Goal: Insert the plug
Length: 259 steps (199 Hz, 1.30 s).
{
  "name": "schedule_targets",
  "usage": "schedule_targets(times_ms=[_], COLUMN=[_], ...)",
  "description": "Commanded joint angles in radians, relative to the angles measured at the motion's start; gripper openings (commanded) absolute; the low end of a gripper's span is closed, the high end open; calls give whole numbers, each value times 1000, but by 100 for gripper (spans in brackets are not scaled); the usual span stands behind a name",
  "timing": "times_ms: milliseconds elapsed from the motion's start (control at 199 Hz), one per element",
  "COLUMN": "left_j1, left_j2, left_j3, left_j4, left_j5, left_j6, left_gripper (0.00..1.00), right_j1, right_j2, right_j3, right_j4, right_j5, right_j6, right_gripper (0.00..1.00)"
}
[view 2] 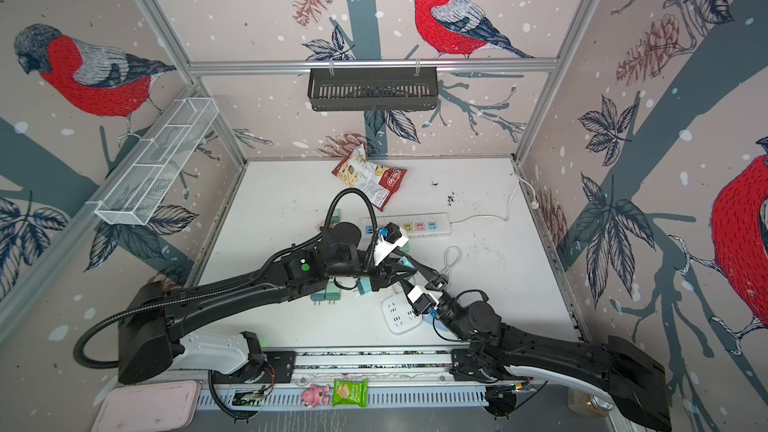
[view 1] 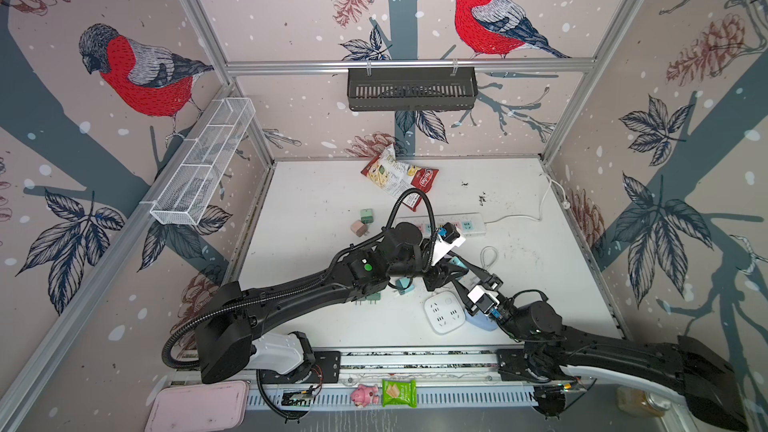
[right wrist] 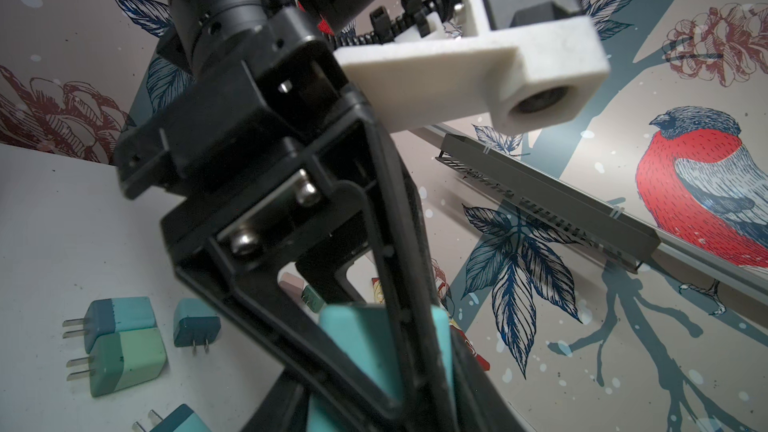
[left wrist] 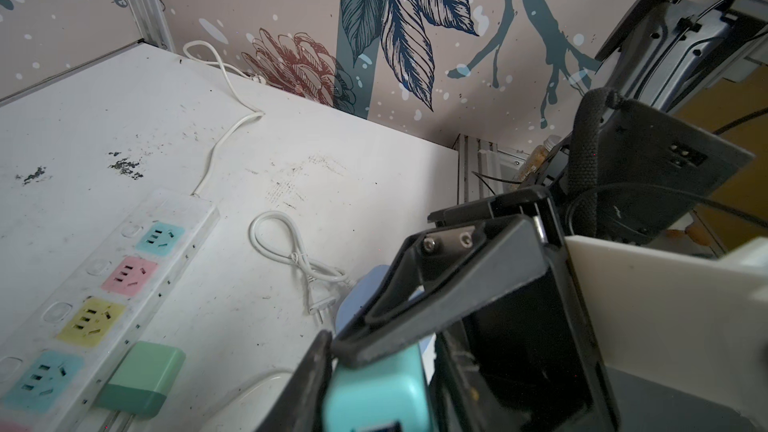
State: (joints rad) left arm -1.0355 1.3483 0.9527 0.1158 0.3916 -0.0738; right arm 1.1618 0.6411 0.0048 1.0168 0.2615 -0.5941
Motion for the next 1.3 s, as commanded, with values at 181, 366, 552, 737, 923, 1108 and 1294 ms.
schedule_targets(times_ms=[181, 366, 552, 737, 923, 1108, 1294], left_j1=[-1, -1, 0, 7, 76, 104, 104], left_j2=[12, -30, -97, -218, -348, -367, -309], left_j3=[31, 6, -27, -144, -282, -330, -320], left_j4=[-82, -67, -78, 13, 130, 157, 133], left_j5=[85, 38, -116, -347, -440, -505, -615], left_j6=[39, 28, 22, 20, 26, 114, 159], left_gripper=[9, 0, 0, 0, 0, 0, 0], right_j1=[-2, -9, -46, -102, -217, -385, -610], right_j2=[-18, -36, -82, -166, -330, -531, -482], right_j3=[-168, -163, -140, -159, -195, -223, -225], right_j4=[74, 58, -34, -45, -99, -202, -157], right_j5=[23, 15, -59, -68, -7, -42, -90], right_j6=[19, 35, 70, 150, 310, 463, 644], right_gripper=[7, 38, 100, 100, 100, 100, 100])
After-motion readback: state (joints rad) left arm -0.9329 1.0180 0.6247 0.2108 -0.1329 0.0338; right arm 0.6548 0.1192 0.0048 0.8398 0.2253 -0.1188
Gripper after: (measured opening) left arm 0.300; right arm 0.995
